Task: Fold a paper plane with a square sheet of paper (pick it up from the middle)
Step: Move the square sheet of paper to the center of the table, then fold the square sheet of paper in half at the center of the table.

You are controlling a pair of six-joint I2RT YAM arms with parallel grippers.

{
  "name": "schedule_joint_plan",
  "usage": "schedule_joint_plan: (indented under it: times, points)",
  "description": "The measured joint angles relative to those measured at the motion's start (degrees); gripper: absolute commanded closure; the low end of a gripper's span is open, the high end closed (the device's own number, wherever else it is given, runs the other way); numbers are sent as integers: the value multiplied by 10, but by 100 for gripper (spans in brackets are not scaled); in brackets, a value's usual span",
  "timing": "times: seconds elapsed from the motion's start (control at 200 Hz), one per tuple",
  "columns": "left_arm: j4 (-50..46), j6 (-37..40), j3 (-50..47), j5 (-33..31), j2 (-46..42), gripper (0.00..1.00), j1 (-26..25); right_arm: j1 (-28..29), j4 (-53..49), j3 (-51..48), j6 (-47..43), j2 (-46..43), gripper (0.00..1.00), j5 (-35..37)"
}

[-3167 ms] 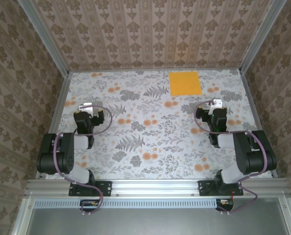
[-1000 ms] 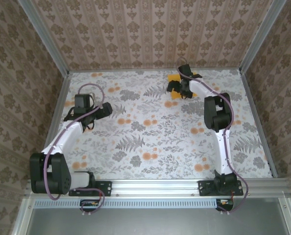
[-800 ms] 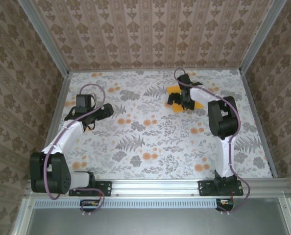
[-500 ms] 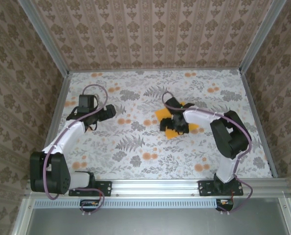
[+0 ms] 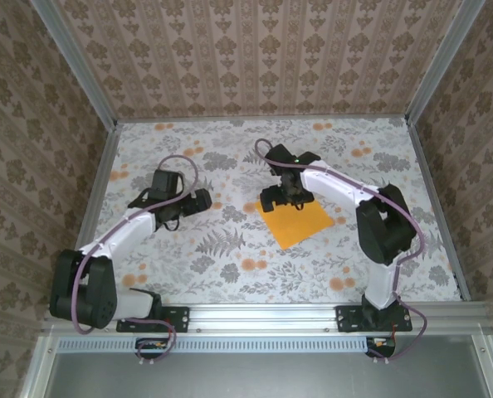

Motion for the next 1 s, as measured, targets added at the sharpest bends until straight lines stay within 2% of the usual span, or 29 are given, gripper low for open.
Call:
schedule_joint_plan:
  times: [0.165,0.34,0.6,1.0]
  points:
    - [8,-12,0,0,21,0,-14,-2,-38,2,-67,42,0,4]
    - [14,-19,1,0,34,0,-23,-9,-46,5,-94,50,0,3]
    - [18,-26,3,0,40,0,-30,-25,-46,11,-95,94,0,-2]
    - [20,-30,3,0,40,0,-33,-26,-51,15,-84,101,3,-10]
